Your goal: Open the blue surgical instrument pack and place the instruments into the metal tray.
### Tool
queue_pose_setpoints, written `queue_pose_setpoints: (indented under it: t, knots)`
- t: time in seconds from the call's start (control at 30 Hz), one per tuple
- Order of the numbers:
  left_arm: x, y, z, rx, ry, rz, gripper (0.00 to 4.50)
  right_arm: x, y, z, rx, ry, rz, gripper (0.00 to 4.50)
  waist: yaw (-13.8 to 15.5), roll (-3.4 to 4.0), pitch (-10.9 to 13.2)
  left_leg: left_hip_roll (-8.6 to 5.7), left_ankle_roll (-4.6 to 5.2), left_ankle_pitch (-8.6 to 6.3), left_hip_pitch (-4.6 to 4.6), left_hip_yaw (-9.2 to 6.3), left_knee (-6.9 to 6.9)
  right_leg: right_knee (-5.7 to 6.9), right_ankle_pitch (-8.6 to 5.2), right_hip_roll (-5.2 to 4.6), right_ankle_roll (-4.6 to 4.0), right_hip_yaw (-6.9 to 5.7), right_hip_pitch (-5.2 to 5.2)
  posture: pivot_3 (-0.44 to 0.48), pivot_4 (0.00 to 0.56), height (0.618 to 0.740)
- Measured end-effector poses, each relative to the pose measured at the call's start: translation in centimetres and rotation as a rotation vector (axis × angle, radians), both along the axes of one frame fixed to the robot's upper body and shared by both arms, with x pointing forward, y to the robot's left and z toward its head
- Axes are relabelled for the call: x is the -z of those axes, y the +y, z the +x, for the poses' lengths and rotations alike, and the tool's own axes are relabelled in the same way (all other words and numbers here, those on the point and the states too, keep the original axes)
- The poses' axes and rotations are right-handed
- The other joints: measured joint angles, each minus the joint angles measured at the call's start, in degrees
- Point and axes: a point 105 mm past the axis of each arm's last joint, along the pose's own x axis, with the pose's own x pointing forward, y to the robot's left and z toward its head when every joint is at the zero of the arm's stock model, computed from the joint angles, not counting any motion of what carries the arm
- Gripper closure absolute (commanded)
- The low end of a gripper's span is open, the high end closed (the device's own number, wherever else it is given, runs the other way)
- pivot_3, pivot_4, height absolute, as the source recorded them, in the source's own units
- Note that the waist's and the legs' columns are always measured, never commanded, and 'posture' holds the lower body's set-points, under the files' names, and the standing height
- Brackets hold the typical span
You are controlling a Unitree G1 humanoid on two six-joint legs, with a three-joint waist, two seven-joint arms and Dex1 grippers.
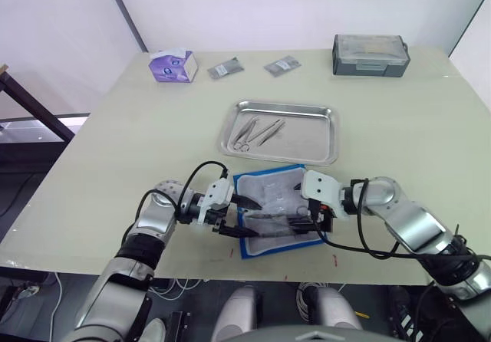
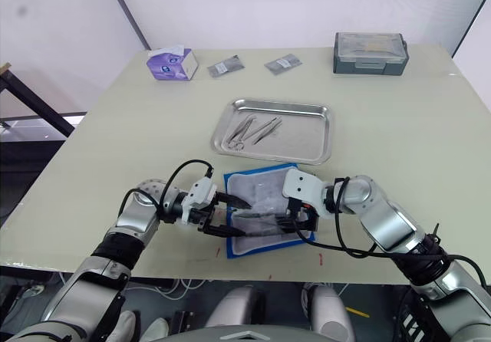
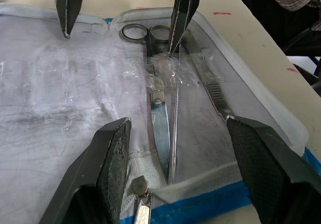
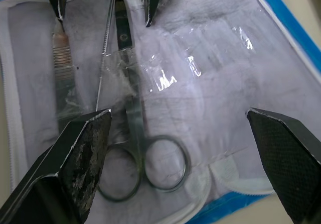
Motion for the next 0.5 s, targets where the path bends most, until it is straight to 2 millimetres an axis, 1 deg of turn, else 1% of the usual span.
queue_pose_setpoints:
  t: [0.07, 0.1, 0.13, 0.17, 0.2, 0.27, 0.3, 0.43, 0.5]
  knots:
    - [0.0, 0.0, 0.0, -0.001, 0.003, 0.001, 1.3, -0.1, 0.1, 0.0, -0.008, -0.001, -0.003, 0.0, -0.01, -0.04, -0.03, 0.0, 0.01, 0.0, 0.0, -0.01, 0.0, 0.0, 0.0, 0.0, 0.0, -0.01, 0.0, 0.0, 0.15, 0.738]
    - [0.0, -0.1, 0.0, 0.0, 0.005, 0.001, 1.24, 0.0, 0.2, 0.0, -0.012, 0.001, -0.004, 0.54, -0.01, -0.05, -0.04, 0.0, 0.01, 0.0, 0.0, -0.02, 0.0, 0.0, 0.0, 0.0, -0.01, -0.02, 0.0, 0.0, 0.15, 0.738]
    - [0.0, -0.1, 0.0, 0.0, 0.007, 0.0, 1.24, 0.0, 0.2, -0.1, -0.017, 0.008, -0.006, 0.82, -0.02, -0.06, -0.04, 0.0, 0.01, 0.0, 0.0, -0.03, 0.0, 0.0, -0.01, 0.0, -0.01, -0.02, 0.0, 0.0, 0.15, 0.738]
    - [0.0, -0.2, 0.0, 0.0, 0.009, -0.001, 1.24, 0.1, 0.3, -0.3, -0.025, 0.014, -0.008, 1.36, -0.01, -0.06, -0.05, 0.0, 0.01, -0.01, 0.0, -0.03, 0.0, -0.02, -0.01, 0.0, -0.01, -0.02, 0.0, 0.0, 0.15, 0.738]
    - [0.0, -0.2, 0.0, 0.0, 0.01, -0.002, 1.24, 0.2, 0.3, -0.3, -0.03, 0.018, -0.009, 1.68, -0.01, -0.07, -0.05, 0.0, 0.01, -0.01, 0.0, -0.03, 0.0, -0.02, -0.01, 0.0, -0.01, -0.02, 0.0, 0.0, 0.15, 0.738]
    - [0.0, -0.3, 0.0, -0.001, 0.013, -0.001, 1.24, 0.4, 0.5, -0.7, -0.058, 0.034, -0.019, 2.7, -0.02, -0.11, -0.08, 0.0, 0.01, -0.01, 0.0, -0.03, 0.0, -0.03, -0.01, 0.0, -0.01, -0.03, 0.01, 0.0, 0.15, 0.738]
    - [0.0, -0.3, 0.0, 0.0, 0.012, 0.001, 1.24, 0.4, 0.6, -0.8, -0.066, 0.041, -0.02, 3.51, -0.02, -0.11, -0.1, 0.0, 0.01, -0.01, 0.0, -0.04, -0.01, -0.04, -0.01, 0.0, 0.0, -0.03, 0.01, 0.0, 0.15, 0.738]
    - [0.0, -0.4, -0.1, 0.002, 0.012, -0.001, 1.24, 0.5, 0.4, -1.2, -0.083, 0.066, -0.033, 4.35, 0.04, -0.12, -0.11, 0.0, 0.02, -0.01, 0.0, -0.06, -0.01, -0.09, -0.01, 0.0, 0.0, -0.05, 0.03, 0.0, 0.15, 0.738]
    - [0.0, -0.4, -0.1, 0.002, 0.014, -0.001, 1.24, 0.5, 0.4, -1.2, -0.082, 0.07, -0.035, 4.35, 0.04, -0.14, -0.13, 0.0, 0.02, -0.01, 0.0, -0.07, -0.01, -0.1, -0.01, 0.0, 0.0, -0.06, 0.04, 0.0, 0.15, 0.738]
